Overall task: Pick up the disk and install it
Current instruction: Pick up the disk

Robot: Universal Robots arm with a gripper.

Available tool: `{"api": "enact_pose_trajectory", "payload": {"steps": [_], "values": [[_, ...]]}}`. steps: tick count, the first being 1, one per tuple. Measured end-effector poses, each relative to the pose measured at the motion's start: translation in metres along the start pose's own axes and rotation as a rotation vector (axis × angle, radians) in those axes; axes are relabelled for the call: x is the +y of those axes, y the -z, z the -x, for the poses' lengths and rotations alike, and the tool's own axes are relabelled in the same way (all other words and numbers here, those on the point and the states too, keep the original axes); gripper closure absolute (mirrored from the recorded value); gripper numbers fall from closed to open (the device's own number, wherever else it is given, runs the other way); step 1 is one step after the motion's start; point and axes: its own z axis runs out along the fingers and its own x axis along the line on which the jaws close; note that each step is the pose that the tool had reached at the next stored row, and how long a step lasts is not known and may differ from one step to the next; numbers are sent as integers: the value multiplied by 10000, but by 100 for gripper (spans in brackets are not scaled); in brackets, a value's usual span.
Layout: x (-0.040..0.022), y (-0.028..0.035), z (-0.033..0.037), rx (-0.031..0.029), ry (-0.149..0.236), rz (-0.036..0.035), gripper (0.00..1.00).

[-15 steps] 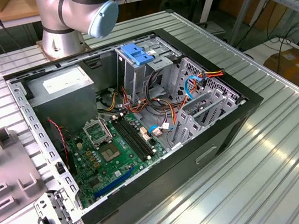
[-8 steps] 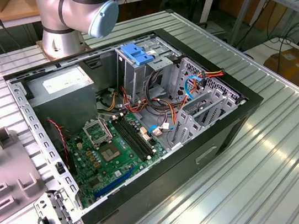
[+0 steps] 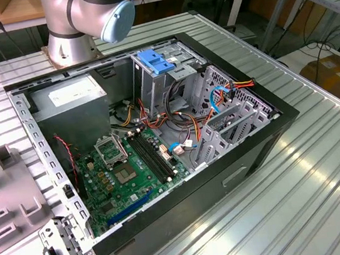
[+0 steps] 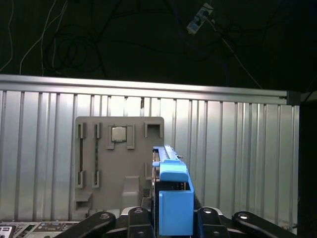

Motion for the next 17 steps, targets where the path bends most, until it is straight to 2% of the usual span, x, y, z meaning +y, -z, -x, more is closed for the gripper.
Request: {"api": "enact_pose_trajectory", "payload": {"steps": [17], "values": [[-183, 9, -61, 0, 0, 0, 63]]}}
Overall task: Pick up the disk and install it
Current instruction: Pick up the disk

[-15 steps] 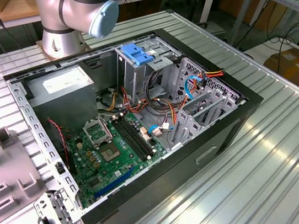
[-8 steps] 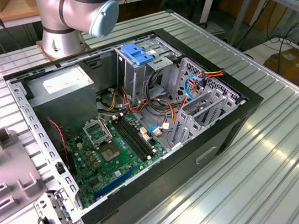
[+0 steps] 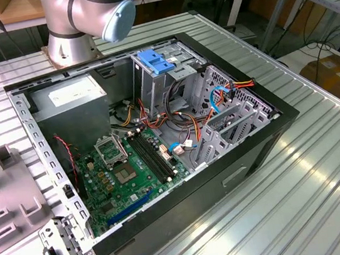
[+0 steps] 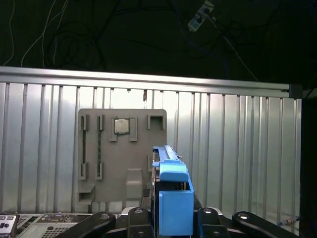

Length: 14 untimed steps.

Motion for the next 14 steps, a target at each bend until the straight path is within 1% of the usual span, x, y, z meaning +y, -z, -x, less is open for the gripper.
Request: {"api": "enact_pose_trajectory", "payload": {"steps": [14], "values": [[-145, 6, -29, -1, 0, -1, 63]]}}
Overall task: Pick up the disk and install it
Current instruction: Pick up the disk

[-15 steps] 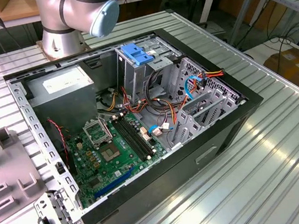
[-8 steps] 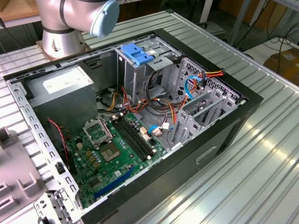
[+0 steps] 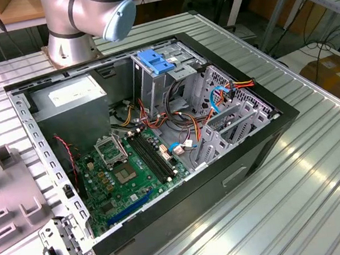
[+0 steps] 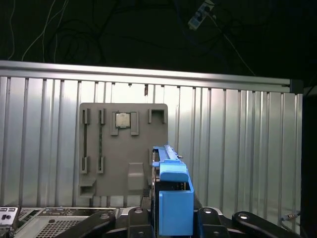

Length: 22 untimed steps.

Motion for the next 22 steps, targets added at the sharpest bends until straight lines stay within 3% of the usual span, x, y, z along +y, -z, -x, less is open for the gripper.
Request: {"api": "enact_pose_trajectory", "payload": {"steps": [22], "values": [[-214, 9, -76, 0, -1, 0, 63]]}}
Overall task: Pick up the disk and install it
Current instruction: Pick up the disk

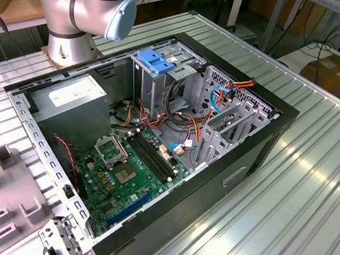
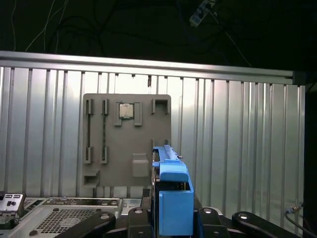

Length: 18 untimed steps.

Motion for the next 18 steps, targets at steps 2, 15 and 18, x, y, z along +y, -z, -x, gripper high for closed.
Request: {"api": "enact_pose_trajectory", "payload": {"steps": [2, 15, 18], "values": [[-34, 1, -10, 0, 0, 0, 63], [-216, 8, -59, 0, 0, 0, 63], [-250, 9, -66, 0, 1, 0, 63]]}}
